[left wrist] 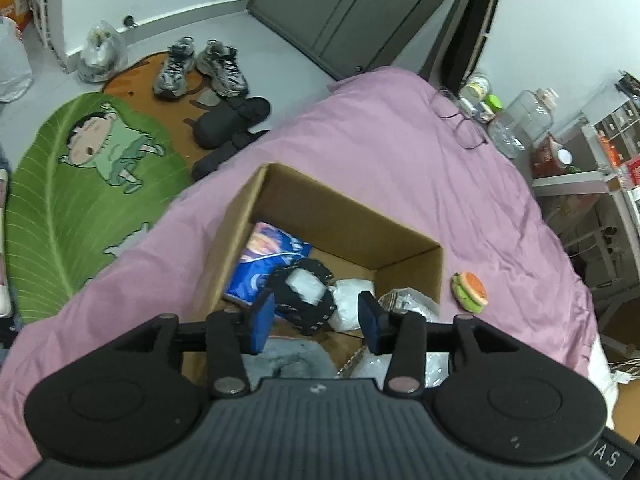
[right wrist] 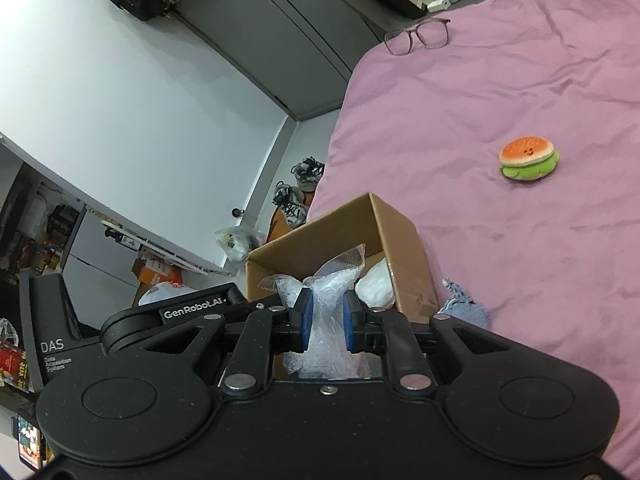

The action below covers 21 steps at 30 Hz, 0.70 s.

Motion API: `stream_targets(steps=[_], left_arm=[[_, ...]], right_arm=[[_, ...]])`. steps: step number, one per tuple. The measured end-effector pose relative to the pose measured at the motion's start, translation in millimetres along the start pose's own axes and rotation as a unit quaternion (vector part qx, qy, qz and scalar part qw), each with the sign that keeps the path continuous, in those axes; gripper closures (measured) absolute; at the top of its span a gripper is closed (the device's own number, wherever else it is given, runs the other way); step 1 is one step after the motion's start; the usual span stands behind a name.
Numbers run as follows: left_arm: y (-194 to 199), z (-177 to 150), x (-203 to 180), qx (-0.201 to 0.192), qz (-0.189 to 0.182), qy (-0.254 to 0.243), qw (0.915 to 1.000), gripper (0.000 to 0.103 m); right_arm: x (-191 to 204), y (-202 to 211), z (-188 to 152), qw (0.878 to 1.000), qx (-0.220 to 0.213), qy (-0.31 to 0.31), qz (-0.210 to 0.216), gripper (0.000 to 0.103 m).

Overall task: Organize soft objects
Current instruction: 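Open both grippers to drop the bagged black plush into the box, then move the left gripper toward the denim plush while the right gripper approaches the burger plush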

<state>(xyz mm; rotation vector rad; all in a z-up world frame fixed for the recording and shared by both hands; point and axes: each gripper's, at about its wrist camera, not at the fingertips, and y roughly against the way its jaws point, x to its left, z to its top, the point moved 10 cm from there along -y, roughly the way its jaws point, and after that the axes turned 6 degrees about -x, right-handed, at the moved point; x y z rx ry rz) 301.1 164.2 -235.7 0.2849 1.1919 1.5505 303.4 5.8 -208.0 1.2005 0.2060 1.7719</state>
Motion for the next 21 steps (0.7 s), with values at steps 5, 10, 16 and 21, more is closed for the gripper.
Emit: stream_targets(steps=[5, 10, 16, 21], left_arm=[[9.8, 3.2, 7.8, -0.004, 0.028, 0.001, 0.9996, 0.058], [24.4, 2.8, 6.4, -0.012, 0.048, 0.001, 0.9988, 0.051], [40.4, -0.6, -6.1, -0.017, 0.058, -0.009, 0.9981, 0.039], [55.2, -1.9, -21.8, -0.025, 0.060, -0.017, 0.9977, 0.032]], right_arm=[[-3.7, 2.5, 0.9, 1.000, 0.010, -0.010, 0.003, 0.079], [-3.6, 13.8, 3.2, 1.000, 0.008, -0.006, 0.008, 0.079], [-4.1, 27.6, 5.9, 1.000, 0.015, -0.002, 0.007, 0.079], [-5.7, 45.2, 22.8, 1.000, 0.008, 0.004, 0.003, 0.075]])
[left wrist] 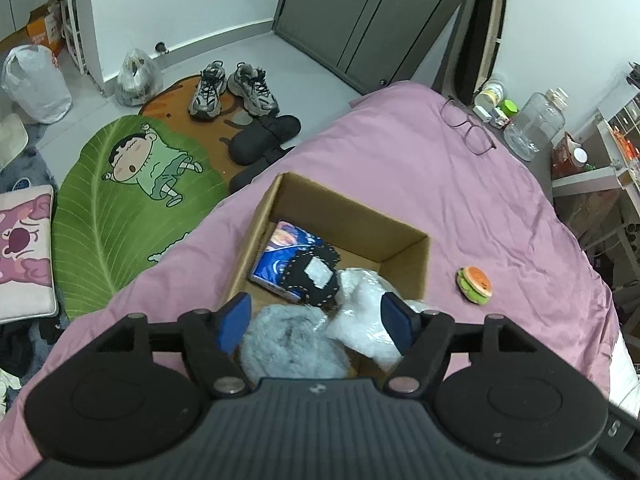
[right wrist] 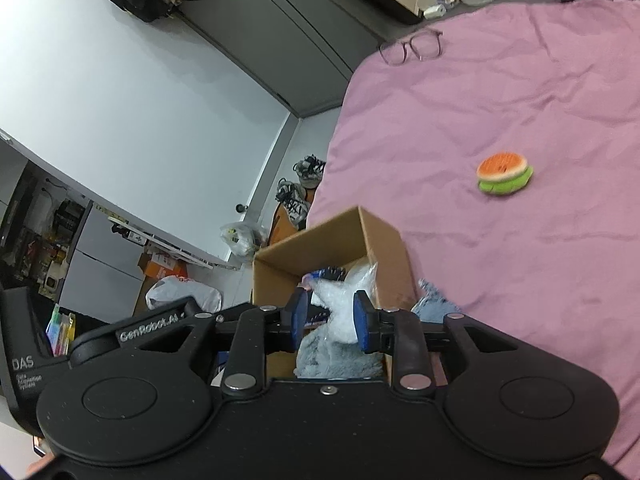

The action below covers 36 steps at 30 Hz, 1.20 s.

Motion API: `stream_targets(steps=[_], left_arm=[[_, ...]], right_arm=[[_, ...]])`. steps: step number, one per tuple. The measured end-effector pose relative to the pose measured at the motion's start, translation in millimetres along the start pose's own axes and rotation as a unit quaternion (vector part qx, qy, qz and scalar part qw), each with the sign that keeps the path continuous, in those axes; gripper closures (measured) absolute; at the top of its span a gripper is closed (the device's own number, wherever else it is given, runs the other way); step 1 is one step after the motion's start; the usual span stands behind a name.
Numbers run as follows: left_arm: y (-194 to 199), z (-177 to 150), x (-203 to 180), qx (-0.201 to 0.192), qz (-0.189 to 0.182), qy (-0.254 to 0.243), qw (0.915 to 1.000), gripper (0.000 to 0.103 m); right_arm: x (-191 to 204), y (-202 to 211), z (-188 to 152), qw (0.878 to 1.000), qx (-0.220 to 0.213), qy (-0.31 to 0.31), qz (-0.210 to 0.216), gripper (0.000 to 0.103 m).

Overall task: Organize soft objects
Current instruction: 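Move the left gripper toward the denim plush while the right gripper approaches the burger plush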

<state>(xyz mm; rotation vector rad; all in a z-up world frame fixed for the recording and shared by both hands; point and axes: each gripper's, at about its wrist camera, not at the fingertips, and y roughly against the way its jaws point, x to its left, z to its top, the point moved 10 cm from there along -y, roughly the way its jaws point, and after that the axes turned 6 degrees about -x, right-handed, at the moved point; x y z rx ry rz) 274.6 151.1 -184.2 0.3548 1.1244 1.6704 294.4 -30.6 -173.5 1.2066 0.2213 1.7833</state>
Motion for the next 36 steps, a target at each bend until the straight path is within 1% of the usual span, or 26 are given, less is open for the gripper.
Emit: stream_targets(steps=[2, 8, 11, 13, 15, 25, 32, 36], left_arm=[[6.6, 0.7, -6.7, -0.004, -0.001, -0.003, 1.0000, 0.032], [21.1, 1.1, -23.7, -0.013, -0.005, -0.007, 0.9999, 0.030], [26.8, -1.5, -32.7, -0.013, -0.011, -0.014, 0.9998, 0.027], [30.8, -1.0, -37.6, -0.019, -0.011, -0.016, 0.9996, 0.023], [33.1, -0.6, -41.8, -0.023, -0.011, -0.013, 0.9996, 0.021], [30.8, -8.0, -72.6, -0.021, -0.014, -0.025, 0.9993, 0.021], [11.8, -22.8, -100.7, -0.006, -0.017, -0.038, 0.9991, 0.021], [0.3, -29.8, -112.4, 0.003, -0.017, -0.044, 0.9989, 0.021]], right_arm=[[-1.1, 7.8, 8.3, 1.000, -0.005, 0.004, -0.001, 0.074], [-9.7, 23.5, 24.2, 1.000, -0.007, 0.004, -0.011, 0.062], [-10.7, 29.8, 31.6, 1.000, -0.007, 0.017, -0.014, 0.059], [-10.5, 32.5, 36.1, 1.000, -0.007, 0.025, -0.013, 0.056], [-12.4, 35.1, 41.0, 0.999, -0.009, 0.034, -0.015, 0.054], [-33.2, 42.5, 58.4, 0.999, -0.004, 0.042, -0.022, 0.051], [-69.0, 39.6, 73.8, 0.999, -0.007, 0.030, -0.042, 0.051], [-90.9, 30.9, 75.6, 0.999, -0.002, 0.019, -0.048, 0.051]])
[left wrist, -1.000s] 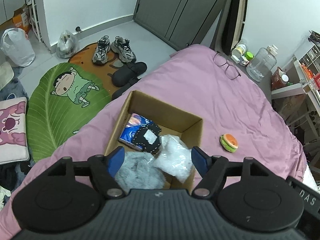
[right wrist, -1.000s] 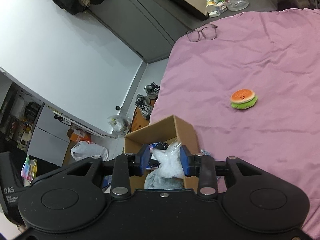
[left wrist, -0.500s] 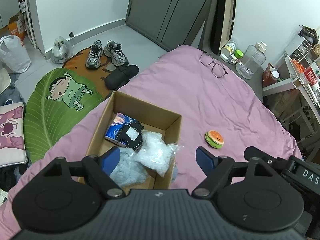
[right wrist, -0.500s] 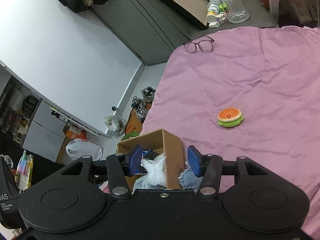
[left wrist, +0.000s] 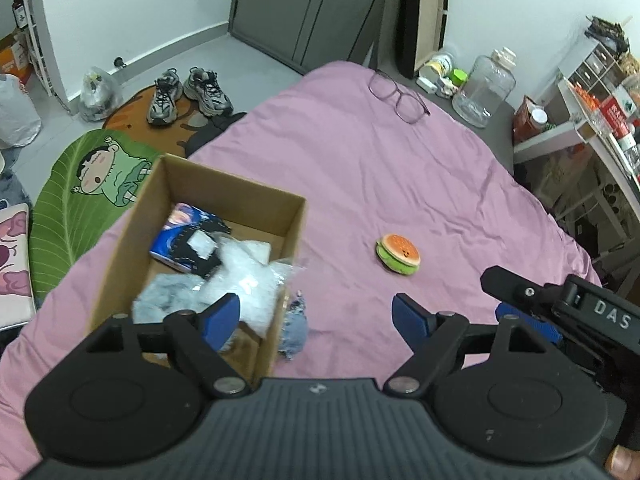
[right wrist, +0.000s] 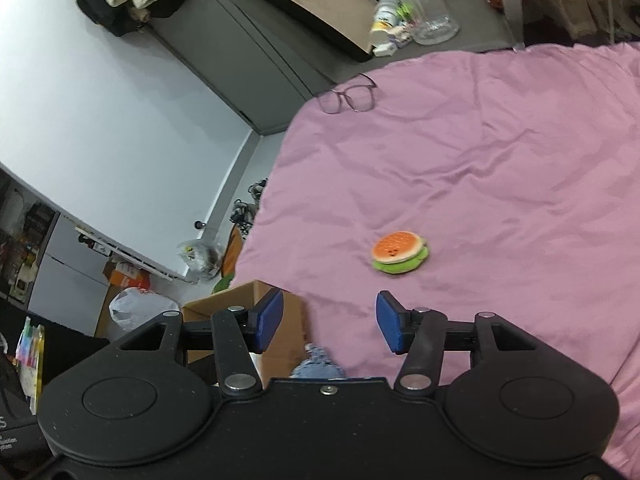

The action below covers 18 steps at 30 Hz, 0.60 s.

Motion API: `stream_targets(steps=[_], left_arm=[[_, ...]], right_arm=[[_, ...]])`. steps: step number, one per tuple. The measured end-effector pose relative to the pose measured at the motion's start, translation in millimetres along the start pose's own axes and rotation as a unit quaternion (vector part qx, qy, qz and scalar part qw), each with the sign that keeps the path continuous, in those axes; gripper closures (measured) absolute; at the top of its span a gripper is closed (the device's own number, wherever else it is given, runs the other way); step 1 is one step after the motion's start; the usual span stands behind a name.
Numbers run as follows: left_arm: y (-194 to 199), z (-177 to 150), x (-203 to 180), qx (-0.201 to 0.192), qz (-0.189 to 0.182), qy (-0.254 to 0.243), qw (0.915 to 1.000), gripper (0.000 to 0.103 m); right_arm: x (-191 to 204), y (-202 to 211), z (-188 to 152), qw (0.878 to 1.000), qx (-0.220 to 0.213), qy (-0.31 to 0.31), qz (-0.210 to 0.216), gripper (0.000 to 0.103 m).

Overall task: Organize soft objects
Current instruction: 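Move the left gripper toward the denim plush while the right gripper approaches the burger plush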

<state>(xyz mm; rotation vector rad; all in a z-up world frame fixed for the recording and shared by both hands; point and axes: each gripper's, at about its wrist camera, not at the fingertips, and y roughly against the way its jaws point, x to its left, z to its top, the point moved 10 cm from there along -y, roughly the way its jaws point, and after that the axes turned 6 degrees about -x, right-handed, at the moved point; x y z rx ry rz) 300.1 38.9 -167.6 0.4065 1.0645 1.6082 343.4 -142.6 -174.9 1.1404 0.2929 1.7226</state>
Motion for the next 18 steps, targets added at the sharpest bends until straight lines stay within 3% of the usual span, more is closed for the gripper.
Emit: stream_targets(steps=[9, 18], left_arm=[[-31.5, -14.5, -27.5, 0.006, -0.004, -0.019, 0.9998, 0.022], [-75.9, -37.8, -33.8, 0.045, 0.021, -0.028, 0.9984, 0.025]], right_arm=[[-34.1, -25.7, 0.1, 1.000, 0.015, 0.000, -0.005, 0.051], [-58.3, -53.3, -9.5, 0.998, 0.053, 0.016, -0.014, 0.046]])
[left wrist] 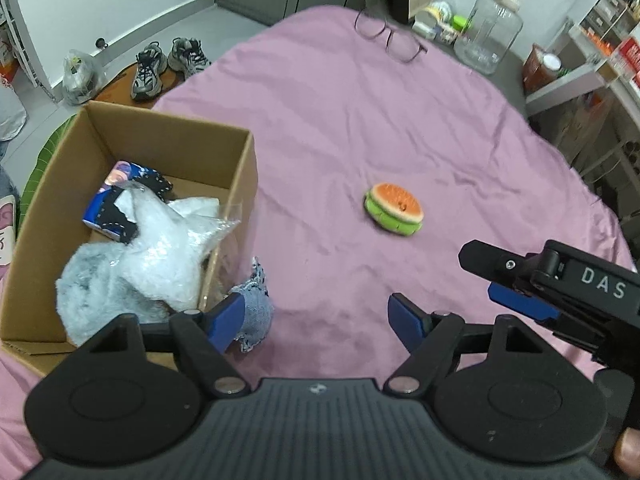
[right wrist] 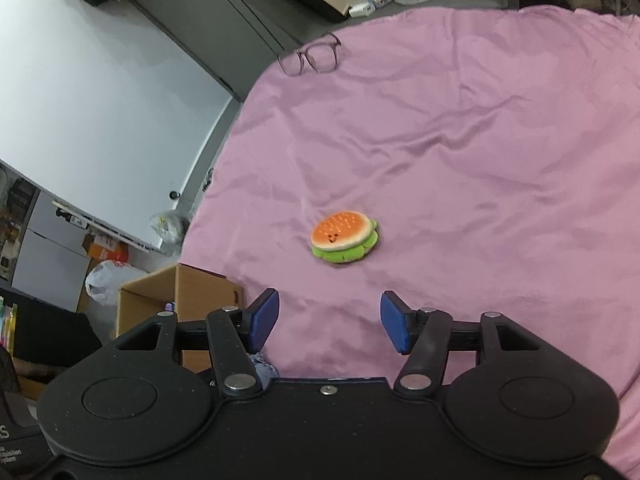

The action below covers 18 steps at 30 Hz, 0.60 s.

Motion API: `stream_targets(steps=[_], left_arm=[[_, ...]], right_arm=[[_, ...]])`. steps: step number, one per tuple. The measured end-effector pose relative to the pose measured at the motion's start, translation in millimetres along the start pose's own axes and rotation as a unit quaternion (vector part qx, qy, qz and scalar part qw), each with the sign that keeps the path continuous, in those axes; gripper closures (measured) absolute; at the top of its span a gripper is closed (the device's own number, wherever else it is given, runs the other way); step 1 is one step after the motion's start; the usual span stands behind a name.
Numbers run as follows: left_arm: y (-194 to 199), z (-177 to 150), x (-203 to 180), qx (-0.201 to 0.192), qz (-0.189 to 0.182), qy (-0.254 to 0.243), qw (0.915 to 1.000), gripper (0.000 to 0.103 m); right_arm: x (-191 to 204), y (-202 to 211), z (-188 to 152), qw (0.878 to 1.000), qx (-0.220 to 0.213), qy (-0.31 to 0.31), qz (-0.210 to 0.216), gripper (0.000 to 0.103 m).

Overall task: Organize soft objects
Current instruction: 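Move the left gripper toward the denim plush while the right gripper approaches the burger plush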

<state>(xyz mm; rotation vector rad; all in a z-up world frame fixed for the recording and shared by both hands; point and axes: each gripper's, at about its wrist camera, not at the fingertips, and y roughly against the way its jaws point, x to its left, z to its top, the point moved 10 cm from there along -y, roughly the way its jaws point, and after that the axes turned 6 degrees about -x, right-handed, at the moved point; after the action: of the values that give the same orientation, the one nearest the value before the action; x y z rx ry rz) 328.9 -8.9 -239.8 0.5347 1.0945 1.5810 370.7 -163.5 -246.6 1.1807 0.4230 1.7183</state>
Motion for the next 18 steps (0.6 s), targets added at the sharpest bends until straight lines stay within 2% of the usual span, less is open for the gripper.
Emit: stream_targets(steps=[14, 18], left_arm=[[-46.1, 4.5, -8.3, 0.024, 0.052, -0.078, 0.9954, 0.025], [-52.5, 7.3, -12.0, 0.017, 0.068, -0.099, 0.9927, 0.025]], right_arm=[[-30.5, -34.3, -1.8, 0.999, 0.028, -0.021, -0.001, 0.046], [-33.0, -40.5, -0.3, 0.999, 0.032, -0.025, 0.000, 0.046]])
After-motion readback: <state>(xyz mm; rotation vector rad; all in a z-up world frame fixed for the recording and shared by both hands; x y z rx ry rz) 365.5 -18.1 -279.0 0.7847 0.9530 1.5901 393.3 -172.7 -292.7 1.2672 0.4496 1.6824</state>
